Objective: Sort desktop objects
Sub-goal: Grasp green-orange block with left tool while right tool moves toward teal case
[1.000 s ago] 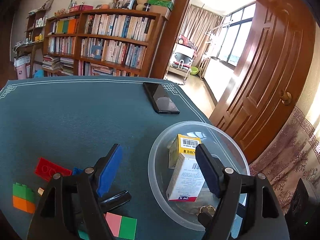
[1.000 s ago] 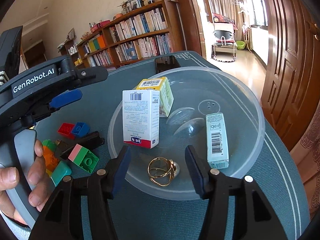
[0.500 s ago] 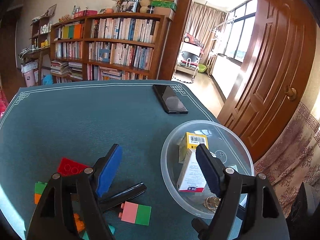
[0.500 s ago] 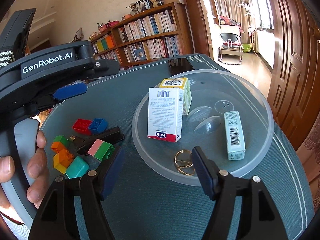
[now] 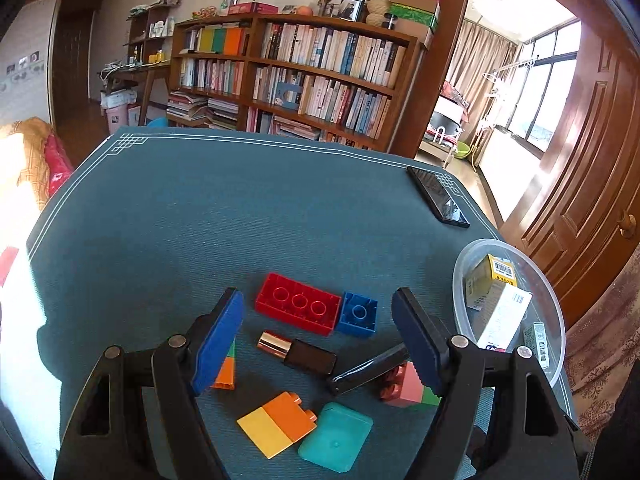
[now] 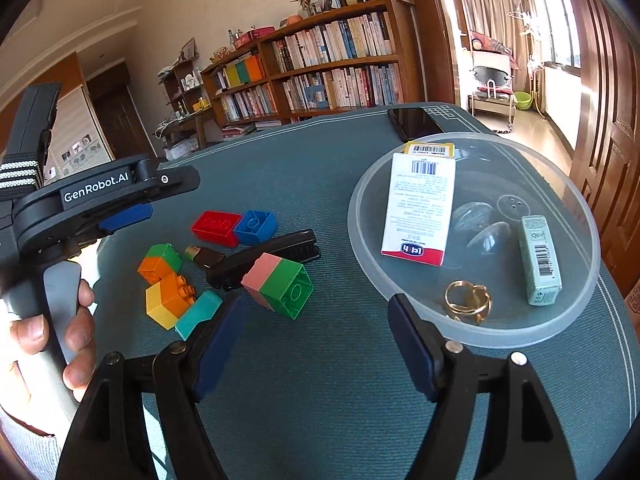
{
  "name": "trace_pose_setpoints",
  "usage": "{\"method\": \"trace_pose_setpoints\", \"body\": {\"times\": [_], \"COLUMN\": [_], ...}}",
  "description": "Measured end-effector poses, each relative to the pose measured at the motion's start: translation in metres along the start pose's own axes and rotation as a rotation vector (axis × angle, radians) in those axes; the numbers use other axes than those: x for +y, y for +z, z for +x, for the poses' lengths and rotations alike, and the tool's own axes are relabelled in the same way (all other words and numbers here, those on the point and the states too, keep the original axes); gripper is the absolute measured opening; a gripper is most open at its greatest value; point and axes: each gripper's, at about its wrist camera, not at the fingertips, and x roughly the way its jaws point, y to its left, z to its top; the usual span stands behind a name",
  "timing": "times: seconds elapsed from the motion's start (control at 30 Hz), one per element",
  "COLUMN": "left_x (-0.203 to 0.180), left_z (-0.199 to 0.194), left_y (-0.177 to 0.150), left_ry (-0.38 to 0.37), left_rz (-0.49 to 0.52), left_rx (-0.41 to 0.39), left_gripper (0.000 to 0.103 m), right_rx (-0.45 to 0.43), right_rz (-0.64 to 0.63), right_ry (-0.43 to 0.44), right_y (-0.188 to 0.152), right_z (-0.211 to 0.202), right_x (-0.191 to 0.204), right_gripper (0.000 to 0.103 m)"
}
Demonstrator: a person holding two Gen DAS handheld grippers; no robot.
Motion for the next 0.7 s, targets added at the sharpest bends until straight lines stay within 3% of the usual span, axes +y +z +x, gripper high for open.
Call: {"method": "trace_pose_setpoints", "body": {"times": [0.3,0.7], "left_x": [0.043,0.055], "left_z": [0.011,0.033], "left_y": [-0.013,-0.027], "left_ry": [0.065,0.098], "left_rz": [-0.058,-0.068], "left_rx": [0.047,0.120], "left_gripper": [0.079,0.079], "right_rx": [0.036,0.062], "right_rz": [-0.013,-0.002], "right_ry": [0.021,0.021], "right_y": [-0.005,-0.006], "right_z": [0.009,0.016], "right_x": [0.011,0.011], "right_gripper": [0.079,0.079]}}
